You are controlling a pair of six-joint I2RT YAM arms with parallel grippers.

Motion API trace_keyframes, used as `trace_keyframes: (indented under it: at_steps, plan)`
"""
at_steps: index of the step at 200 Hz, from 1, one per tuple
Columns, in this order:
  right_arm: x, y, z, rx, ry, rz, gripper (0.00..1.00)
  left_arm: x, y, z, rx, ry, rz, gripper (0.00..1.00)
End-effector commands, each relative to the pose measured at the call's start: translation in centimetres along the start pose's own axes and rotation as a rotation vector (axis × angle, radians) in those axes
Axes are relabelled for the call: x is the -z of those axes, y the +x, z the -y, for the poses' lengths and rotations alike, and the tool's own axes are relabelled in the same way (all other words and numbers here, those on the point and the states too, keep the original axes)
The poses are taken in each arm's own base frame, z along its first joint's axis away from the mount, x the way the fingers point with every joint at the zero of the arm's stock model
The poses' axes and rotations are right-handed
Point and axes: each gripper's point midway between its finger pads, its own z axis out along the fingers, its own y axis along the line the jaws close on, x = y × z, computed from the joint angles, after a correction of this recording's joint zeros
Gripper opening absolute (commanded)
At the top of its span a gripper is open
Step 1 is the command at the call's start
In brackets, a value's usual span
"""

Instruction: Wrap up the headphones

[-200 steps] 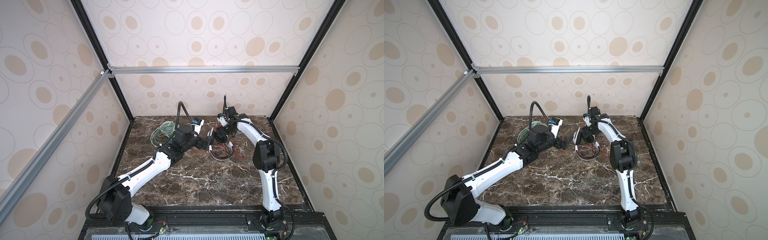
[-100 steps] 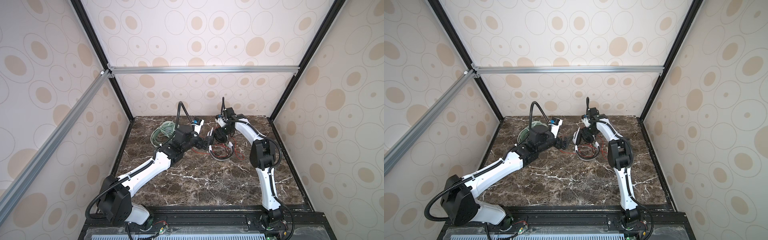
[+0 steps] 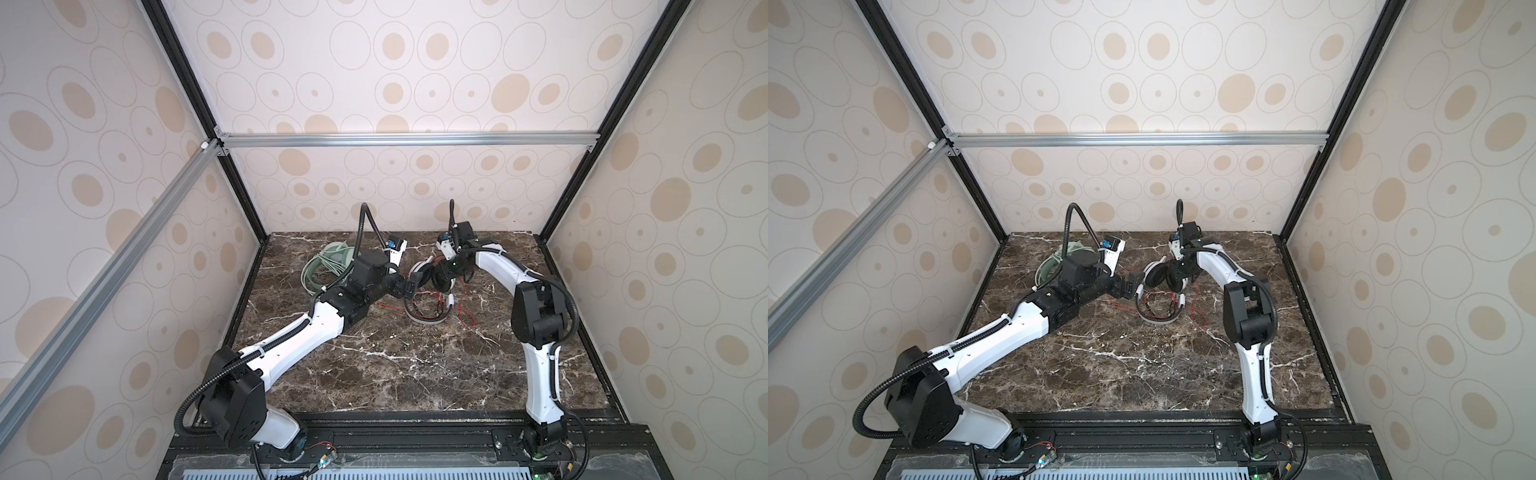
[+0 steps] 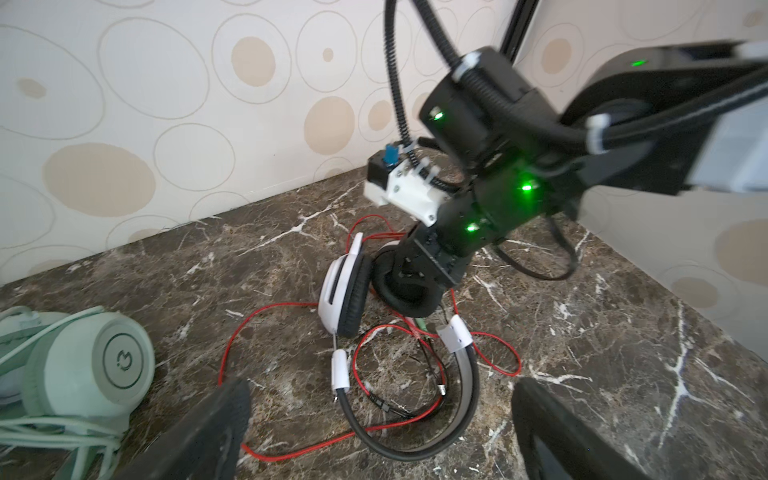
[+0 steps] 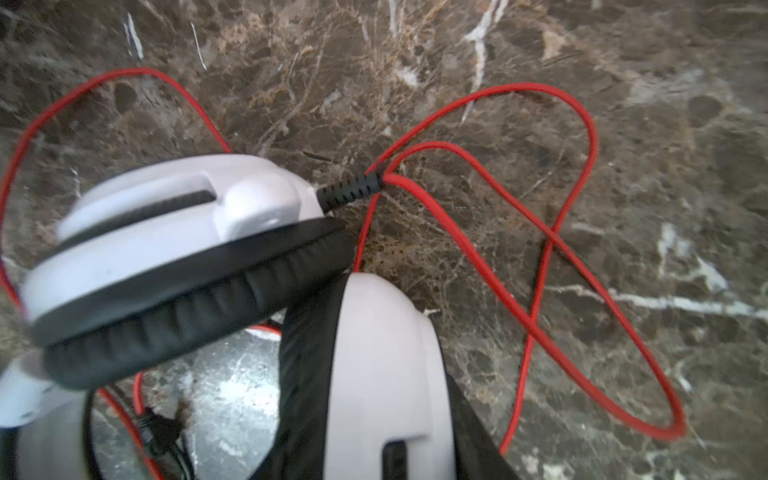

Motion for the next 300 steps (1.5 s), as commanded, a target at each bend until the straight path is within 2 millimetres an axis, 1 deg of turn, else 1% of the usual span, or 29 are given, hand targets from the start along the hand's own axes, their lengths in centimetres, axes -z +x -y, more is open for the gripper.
trace_keyframes:
  at_steps: [1, 25, 38, 48, 57, 75, 86, 104, 130, 151, 169, 183, 198, 213, 232, 245, 263, 278, 292, 300]
  plan:
    - [6.4, -4.1, -0.5, -0.098, 0.012, 0.227, 0.23, 0.7, -1.8, 0.0, -0.055, -0.073, 0.036, 0.98]
    - [9.2, -3.8, -0.5, -0.208, 0.006, 0.320, 0.16, 0.9, -1.7, 0.1, -0.076, -0.108, 0.042, 0.98]
    - [10.5, -3.5, -0.6, -0.263, -0.001, 0.362, 0.16, 0.9, -1.6, -0.1, -0.070, -0.121, 0.045, 0.98]
    - [11.4, -3.2, 0.1, -0.339, 0.030, 0.395, 0.17, 1.0, -1.7, -0.3, -0.063, -0.134, 0.050, 0.98]
    - [12.1, -3.2, 0.2, -0.384, 0.029, 0.438, 0.18, 1.2, -1.8, -0.5, -0.061, -0.149, 0.058, 0.98]
    - [13.0, -2.7, 0.5, -0.463, 0.026, 0.496, 0.19, 1.5, -1.9, -0.9, -0.060, -0.180, 0.072, 0.98]
    - [13.6, -2.7, 0.3, -0.488, 0.013, 0.524, 0.19, 1.5, -1.9, -1.0, -0.061, -0.190, 0.074, 0.98]
    - [14.8, -2.8, -0.2, -0.492, 0.026, 0.562, 0.19, 1.4, -1.9, -0.9, -0.038, -0.186, 0.077, 0.98]
    - [16.6, -3.2, -1.2, -0.436, 0.100, 0.630, 0.19, 0.5, -1.8, 0.0, 0.024, -0.135, 0.063, 0.98]
    - [17.7, -3.7, -2.0, -0.399, 0.156, 0.673, 0.19, -0.3, -1.4, 0.6, 0.097, -0.106, 0.047, 0.98]
    - [18.7, -4.1, -2.6, -0.377, 0.211, 0.707, 0.19, -0.8, -0.8, 0.2, 0.204, -0.107, 0.032, 0.98]
    - [19.4, -4.3, -2.9, -0.381, 0.242, 0.726, 0.17, -1.2, -0.3, 0.0, 0.289, -0.084, 0.027, 0.98]
    - [20.0, -4.6, -3.3, -0.382, 0.269, 0.747, 0.16, -1.5, 0.3, -0.1, 0.344, -0.051, 0.023, 0.94]
    - [20.9, -5.0, -3.7, -0.385, 0.290, 0.777, 0.15, -1.8, 0.6, -0.2, 0.355, -0.053, 0.005, 0.93]
    - [21.7, -5.4, -4.3, -0.381, 0.299, 0.804, 0.14, -1.9, 1.0, -1.2, 0.368, -0.121, -0.019, 0.93]
    - [22.3, -5.5, -4.1, -0.383, 0.332, 0.819, 0.13, -1.9, 1.2, -1.9, 0.371, -0.165, -0.025, 0.94]
    - [23.9, -5.4, -3.6, -0.408, 0.400, 0.853, 0.12, -1.8, 1.8, -2.8, 0.388, -0.219, -0.038, 0.97]
    - [24.9, -5.1, -3.6, -0.435, 0.400, 0.877, 0.11, -2.3, 2.6, -3.0, 0.411, -0.235, -0.067, 0.97]
    - [25.7, -4.9, -3.9, -0.467, 0.366, 0.902, 0.10, -2.9, 3.2, -2.7, 0.438, -0.222, -0.090, 0.92]
    - [26.0, -4.8, -4.3, -0.473, 0.341, 0.914, 0.10, -3.2, 3.5, -2.6, 0.455, -0.209, -0.096, 0.91]
